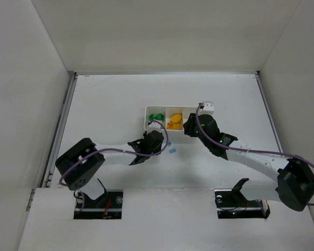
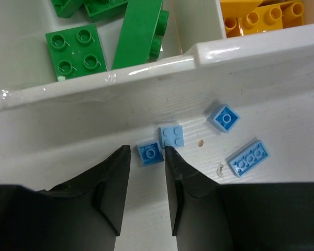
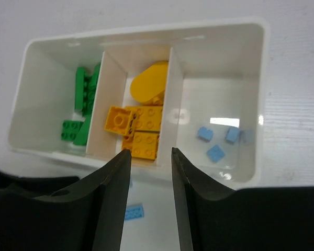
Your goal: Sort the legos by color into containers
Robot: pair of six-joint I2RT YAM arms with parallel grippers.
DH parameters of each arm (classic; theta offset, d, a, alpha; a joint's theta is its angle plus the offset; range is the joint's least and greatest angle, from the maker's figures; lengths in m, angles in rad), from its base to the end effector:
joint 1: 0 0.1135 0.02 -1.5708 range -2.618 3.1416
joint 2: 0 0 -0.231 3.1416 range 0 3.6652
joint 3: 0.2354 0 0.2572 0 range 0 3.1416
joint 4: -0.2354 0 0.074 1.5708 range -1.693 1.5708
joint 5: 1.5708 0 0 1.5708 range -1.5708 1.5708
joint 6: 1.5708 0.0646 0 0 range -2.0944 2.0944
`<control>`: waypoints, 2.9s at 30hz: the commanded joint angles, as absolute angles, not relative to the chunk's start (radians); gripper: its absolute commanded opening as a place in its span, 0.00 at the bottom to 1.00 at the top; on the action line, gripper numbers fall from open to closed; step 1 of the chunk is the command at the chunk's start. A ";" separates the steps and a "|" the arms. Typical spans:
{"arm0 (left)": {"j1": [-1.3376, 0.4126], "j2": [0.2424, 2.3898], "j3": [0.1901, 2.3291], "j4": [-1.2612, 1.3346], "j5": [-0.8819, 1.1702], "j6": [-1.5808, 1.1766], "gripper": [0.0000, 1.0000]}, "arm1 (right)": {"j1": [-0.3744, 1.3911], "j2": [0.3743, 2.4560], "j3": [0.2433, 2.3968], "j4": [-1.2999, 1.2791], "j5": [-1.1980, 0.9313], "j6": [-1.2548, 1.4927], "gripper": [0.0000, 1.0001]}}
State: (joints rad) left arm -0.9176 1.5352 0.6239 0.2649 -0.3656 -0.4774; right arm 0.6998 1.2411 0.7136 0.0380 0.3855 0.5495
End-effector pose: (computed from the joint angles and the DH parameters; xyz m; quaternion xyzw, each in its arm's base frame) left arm 0.2126 -0.2398 0.1025 0.1131 0.8766 -0.1569 0.4406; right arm 0.2525 0.1809 0.1951 0.0351 0.8465 0.1622 0.5058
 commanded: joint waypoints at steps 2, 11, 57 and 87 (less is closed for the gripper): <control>-0.924 1.552 0.663 0.276 -0.390 -0.451 0.28 | 0.775 1.189 0.673 0.106 0.371 0.551 0.42; -0.932 1.540 0.650 0.256 -0.396 -0.451 0.13 | 0.883 1.183 0.600 0.106 0.394 0.587 0.42; -0.966 1.427 0.840 0.265 -0.363 -0.434 0.26 | 0.956 1.133 0.518 0.120 0.436 0.655 0.22; -0.944 1.597 0.635 0.390 -0.400 -0.499 0.33 | 0.963 1.338 0.597 0.176 0.419 0.647 0.26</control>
